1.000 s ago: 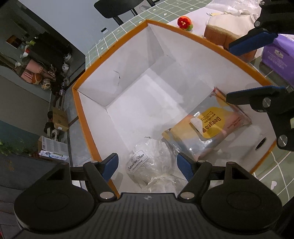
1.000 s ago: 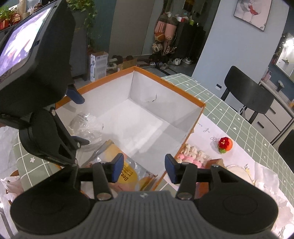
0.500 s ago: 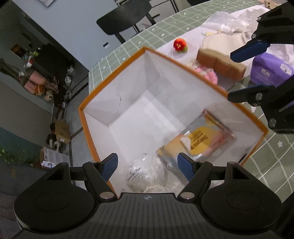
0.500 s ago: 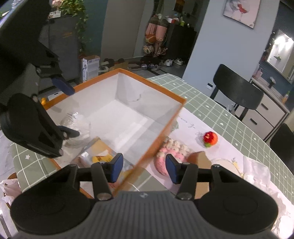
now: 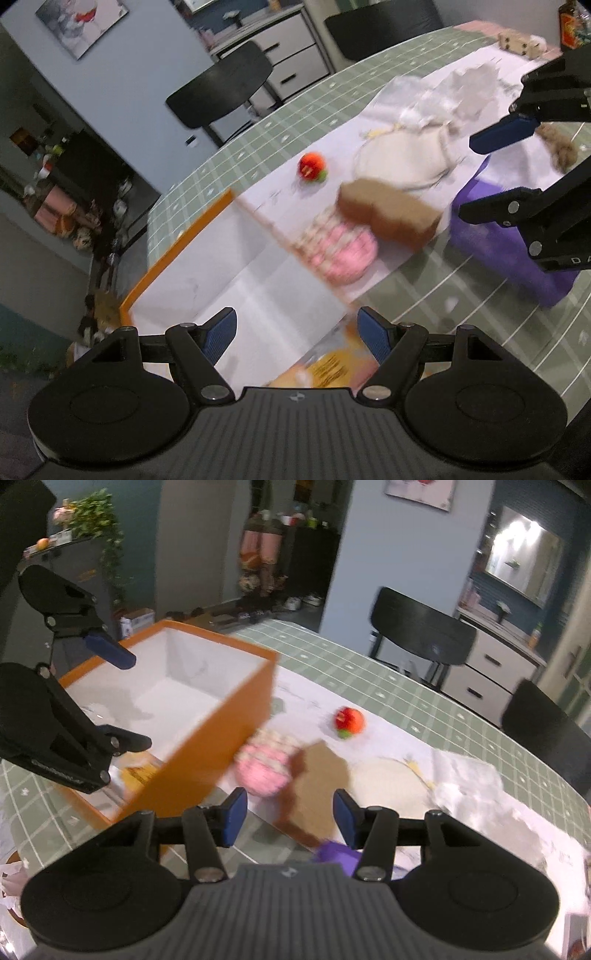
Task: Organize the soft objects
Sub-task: 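Move left tool back to the table and grasp the brown sponge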
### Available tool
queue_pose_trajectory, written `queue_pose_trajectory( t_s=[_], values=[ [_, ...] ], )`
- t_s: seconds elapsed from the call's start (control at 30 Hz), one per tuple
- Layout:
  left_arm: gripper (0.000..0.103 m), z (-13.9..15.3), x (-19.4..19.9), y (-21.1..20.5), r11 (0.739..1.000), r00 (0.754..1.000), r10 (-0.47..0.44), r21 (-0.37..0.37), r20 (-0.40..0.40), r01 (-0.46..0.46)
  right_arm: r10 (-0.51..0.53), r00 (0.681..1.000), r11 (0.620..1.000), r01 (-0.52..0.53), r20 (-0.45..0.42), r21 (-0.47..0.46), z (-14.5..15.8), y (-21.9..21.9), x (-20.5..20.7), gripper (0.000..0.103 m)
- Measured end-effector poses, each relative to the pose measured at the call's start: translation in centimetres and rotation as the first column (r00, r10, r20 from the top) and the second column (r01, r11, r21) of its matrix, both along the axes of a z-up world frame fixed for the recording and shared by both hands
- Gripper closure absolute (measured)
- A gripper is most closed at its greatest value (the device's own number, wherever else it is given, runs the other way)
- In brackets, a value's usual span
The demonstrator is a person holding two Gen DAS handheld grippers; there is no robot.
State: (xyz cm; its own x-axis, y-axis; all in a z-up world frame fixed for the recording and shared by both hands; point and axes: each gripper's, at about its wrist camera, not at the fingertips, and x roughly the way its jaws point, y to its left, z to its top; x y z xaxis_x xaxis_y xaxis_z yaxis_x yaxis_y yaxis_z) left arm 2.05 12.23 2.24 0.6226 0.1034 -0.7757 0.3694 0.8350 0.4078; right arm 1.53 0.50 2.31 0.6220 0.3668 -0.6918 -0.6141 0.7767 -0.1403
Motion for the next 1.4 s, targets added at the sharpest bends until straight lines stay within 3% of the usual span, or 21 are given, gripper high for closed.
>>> queue_pose_trajectory(
  t_s=[0.33,0.47,0.57,0.7,0.8,0.9,1.13,1.27,1.33,1.4],
  values=[
    [0.015,-1.9,2.6,-4.9,0.998,0.998,-0.058,-0.037,-0.037,0.057,-0.151,0.988,0.989,0.151,-0.019,-0.002,-1.0,-8.0,1.5,0.051],
    [0.015,-2.5,4.4,-5.4,0.993,0.996,-0.030,-0.120,-0.088,0.019,-0.204,0.979,0.979,0.204,-0.022,0.019,-1.3,-10.4,2.4,0.051],
    [0.014,-3.3,6.4,-5.3,0.973,0.987,0.036,-0.221,-0.156,-0.070,-0.231,0.973,0.972,0.232,-0.024,0.042,-1.3,-11.9,2.9,0.046],
    [0.012,-4.5,9.0,-4.4,0.907,0.959,0.126,-0.362,-0.255,-0.216,-0.246,0.969,0.967,0.247,-0.031,0.064,-1.7,-13.2,3.3,0.045],
    [0.009,-5.7,10.6,-3.2,0.816,0.914,0.215,-0.450,-0.344,-0.362,-0.245,0.969,0.967,0.247,-0.036,0.063,-1.9,-13.8,3.5,0.044],
    [0.009,-7.3,11.6,-2.6,0.735,0.874,0.249,-0.506,-0.418,-0.451,-0.241,0.970,0.968,0.243,-0.037,0.058,-2.1,-14.3,3.6,0.044],
    [0.009,-10.2,12.6,-3.2,0.669,0.829,0.346,-0.505,-0.439,-0.546,-0.251,0.967,0.965,0.254,-0.048,0.068,-2.6,-15.9,4.3,0.039],
    [0.009,-11.4,12.8,-2.4,0.565,0.806,0.377,-0.577,-0.455,-0.590,-0.260,0.964,0.962,0.264,-0.056,0.071,-3.1,-16.8,4.7,0.038],
    [0.030,-11.9,13.0,-2.0,0.527,0.784,0.396,-0.580,-0.479,-0.621,-0.267,0.962,0.960,0.271,-0.063,0.069,-3.4,-17.2,5.0,0.038],
    [0.041,-12.0,13.0,-1.8,0.511,0.778,0.398,-0.587,-0.486,-0.628,-0.274,0.959,0.958,0.278,-0.070,0.066,-3.7,-17.6,5.4,0.038]
  ],
)
